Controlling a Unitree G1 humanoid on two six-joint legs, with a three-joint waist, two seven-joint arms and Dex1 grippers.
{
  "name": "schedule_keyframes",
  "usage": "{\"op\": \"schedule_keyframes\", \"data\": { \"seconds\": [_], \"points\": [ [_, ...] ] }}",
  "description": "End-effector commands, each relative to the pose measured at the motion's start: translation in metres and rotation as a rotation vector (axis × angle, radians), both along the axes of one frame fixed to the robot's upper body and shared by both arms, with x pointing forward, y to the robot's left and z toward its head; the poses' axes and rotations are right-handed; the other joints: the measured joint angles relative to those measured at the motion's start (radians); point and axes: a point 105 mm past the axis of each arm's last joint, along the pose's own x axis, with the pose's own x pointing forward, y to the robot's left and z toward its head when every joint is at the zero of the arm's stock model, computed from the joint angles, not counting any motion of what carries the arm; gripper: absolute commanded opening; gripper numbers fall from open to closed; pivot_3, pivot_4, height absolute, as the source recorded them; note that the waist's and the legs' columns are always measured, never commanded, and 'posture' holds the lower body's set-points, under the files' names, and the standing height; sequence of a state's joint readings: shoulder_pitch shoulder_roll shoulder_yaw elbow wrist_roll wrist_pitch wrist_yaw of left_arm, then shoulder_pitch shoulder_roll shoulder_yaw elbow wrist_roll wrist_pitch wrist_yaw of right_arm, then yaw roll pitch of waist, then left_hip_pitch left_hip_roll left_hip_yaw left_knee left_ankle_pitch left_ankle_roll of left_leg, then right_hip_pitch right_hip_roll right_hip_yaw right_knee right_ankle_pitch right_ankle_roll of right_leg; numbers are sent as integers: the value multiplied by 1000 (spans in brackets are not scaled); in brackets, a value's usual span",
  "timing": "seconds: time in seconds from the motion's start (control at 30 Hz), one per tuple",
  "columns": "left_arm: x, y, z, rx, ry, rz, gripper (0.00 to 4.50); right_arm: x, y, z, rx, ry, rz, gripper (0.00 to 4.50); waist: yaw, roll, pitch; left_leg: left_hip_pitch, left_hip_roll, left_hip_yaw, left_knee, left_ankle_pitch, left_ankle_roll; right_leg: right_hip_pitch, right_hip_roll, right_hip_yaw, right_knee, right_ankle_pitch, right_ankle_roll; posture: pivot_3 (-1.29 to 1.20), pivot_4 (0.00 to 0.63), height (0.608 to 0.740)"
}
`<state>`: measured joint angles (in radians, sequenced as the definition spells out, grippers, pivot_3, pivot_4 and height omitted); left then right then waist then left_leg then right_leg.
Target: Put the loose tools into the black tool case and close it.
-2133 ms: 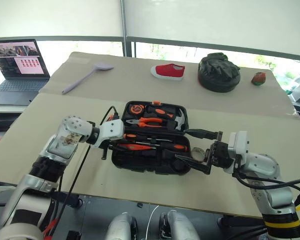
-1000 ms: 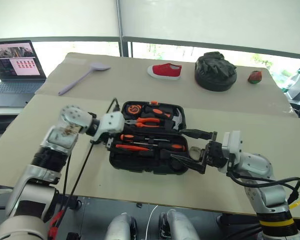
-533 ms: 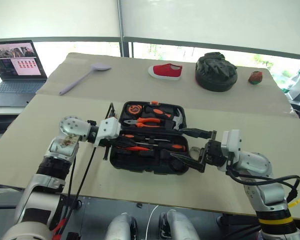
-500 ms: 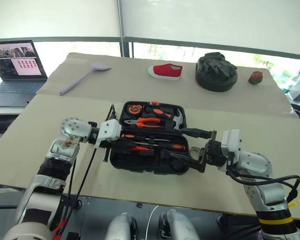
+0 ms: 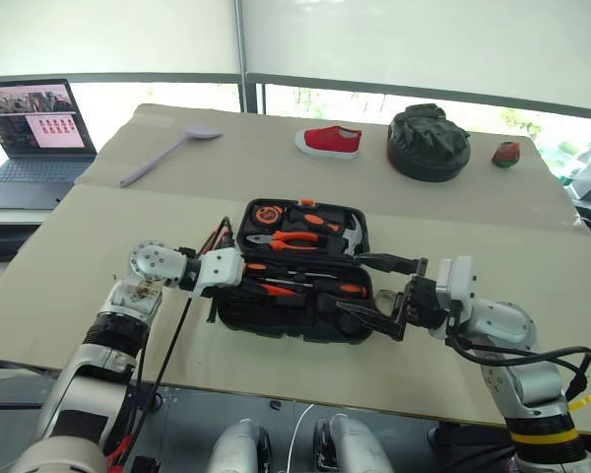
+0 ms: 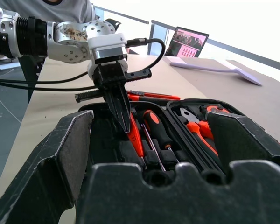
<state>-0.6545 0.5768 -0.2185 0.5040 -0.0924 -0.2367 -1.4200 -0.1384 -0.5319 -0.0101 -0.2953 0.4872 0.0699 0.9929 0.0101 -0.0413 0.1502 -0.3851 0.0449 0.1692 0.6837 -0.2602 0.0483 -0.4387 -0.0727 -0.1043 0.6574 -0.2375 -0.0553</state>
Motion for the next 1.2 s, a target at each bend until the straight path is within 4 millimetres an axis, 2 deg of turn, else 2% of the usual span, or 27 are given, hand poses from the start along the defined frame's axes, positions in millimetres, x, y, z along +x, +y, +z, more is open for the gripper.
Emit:
{"op": "schedule_keyframes", "data": {
  "seconds": [0.03, 0.33, 0.57, 0.93, 1.07, 1.1, 1.2],
  "points": [
    [6, -1, 14, -43, -25, 38, 39, -4, 1, 9, 5, -44, 7, 4500, 0, 0, 0, 0, 0, 0, 0, 0, 0, 0, 0, 0, 0, 0, 0, 0, 150, 740],
    [7, -3, 19, -96, 20, 84, 39, -4, 3, 7, 7, -31, 20, 4500, -1, 0, 0, 0, 0, 0, 0, 0, 0, 0, 0, 0, 0, 0, 0, 0, 150, 740],
    [1, -3, -2, -40, 59, 83, 39, -4, 3, 7, 4, -29, 19, 4500, -1, 0, 0, 0, 0, 0, 0, 0, 0, 0, 0, 0, 0, 0, 0, 0, 150, 740],
    [4, -4, -21, -6, 89, 133, 39, -3, 1, 8, 1, -36, 13, 4500, 0, 0, 0, 2, 0, 0, 0, 0, 0, 2, 0, 0, 0, 0, 0, 0, 150, 740],
    [5, -4, 1, -129, 52, 175, 39, -3, -2, 8, -4, -37, 7, 4500, -1, 0, 0, 2, 0, 0, 0, 0, 0, 2, 0, 0, 0, 0, 0, 0, 150, 740],
    [3, 0, 17, -214, 44, 198, 39, -4, -6, 7, -8, -38, 1, 4500, -2, 0, 0, 2, 0, 0, 0, 0, 0, 2, 0, 0, 0, 0, 0, 0, 150, 740],
    [-7, 21, 60, -466, 13, 282, 781, -7, -18, 7, -12, -38, -14, 4500, -8, 0, 0, 0, 1, 0, 0, 0, 0, 0, 0, 0, 0, 0, 0, 0, 150, 740]
  ]
}}
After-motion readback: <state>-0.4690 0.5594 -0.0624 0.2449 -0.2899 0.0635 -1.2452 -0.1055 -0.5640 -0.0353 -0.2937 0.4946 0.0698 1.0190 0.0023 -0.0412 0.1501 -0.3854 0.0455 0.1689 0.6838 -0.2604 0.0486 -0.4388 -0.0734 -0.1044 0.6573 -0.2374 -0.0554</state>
